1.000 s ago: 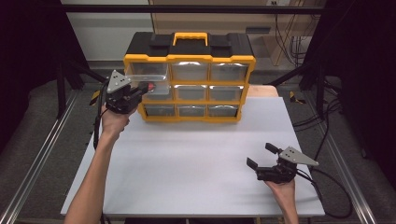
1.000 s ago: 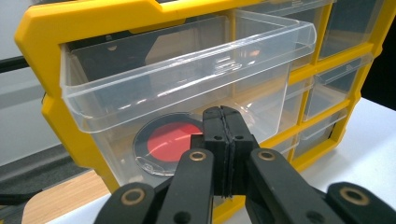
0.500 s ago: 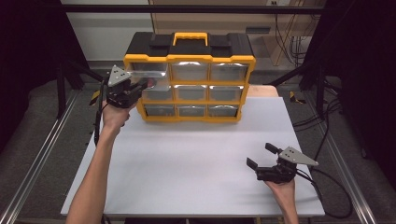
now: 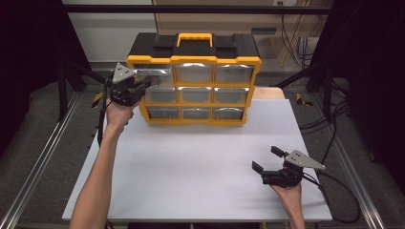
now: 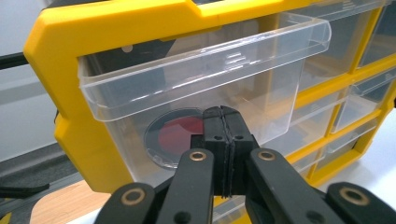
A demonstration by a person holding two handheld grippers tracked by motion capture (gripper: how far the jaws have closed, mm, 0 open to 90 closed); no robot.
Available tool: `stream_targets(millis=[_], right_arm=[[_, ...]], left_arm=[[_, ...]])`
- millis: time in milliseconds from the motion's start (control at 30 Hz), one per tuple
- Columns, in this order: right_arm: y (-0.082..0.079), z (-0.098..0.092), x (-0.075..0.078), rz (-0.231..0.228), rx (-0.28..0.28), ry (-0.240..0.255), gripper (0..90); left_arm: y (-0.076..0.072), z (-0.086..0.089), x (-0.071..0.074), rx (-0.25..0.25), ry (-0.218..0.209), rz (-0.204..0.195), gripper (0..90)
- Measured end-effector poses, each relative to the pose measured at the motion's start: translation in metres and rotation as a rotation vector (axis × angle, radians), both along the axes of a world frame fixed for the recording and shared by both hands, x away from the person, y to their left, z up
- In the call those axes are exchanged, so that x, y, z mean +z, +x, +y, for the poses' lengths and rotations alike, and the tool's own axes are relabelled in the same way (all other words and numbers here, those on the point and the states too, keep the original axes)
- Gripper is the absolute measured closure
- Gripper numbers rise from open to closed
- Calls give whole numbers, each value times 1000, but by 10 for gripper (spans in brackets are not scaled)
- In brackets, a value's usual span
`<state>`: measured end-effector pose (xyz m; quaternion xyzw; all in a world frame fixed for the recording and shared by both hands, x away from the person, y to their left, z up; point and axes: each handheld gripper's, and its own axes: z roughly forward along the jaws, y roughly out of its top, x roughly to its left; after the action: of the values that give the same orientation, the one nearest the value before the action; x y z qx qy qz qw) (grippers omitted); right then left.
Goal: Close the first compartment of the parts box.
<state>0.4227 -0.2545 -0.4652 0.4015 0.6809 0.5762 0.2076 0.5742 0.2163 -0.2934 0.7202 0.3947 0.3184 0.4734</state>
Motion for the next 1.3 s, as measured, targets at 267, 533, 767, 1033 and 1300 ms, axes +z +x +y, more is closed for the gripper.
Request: stream_targets(millis=[267, 533, 767, 1033, 1300], right_arm=[[0, 0, 0, -1, 1, -3, 5], [0, 0, 0, 1, 1, 1, 5], [0, 0, 0, -1, 0, 2, 4], [0, 0, 0, 0, 2, 4, 4], [0, 0, 0, -2, 3, 6, 4]], left_arm=[[7, 1, -2, 18, 3, 6, 889], [13, 0, -2, 26, 6, 6, 890], [17, -1, -3, 29, 3, 8, 890], [22, -3, -3, 36, 12, 12, 890], [14, -2, 0, 12, -8, -3, 885]])
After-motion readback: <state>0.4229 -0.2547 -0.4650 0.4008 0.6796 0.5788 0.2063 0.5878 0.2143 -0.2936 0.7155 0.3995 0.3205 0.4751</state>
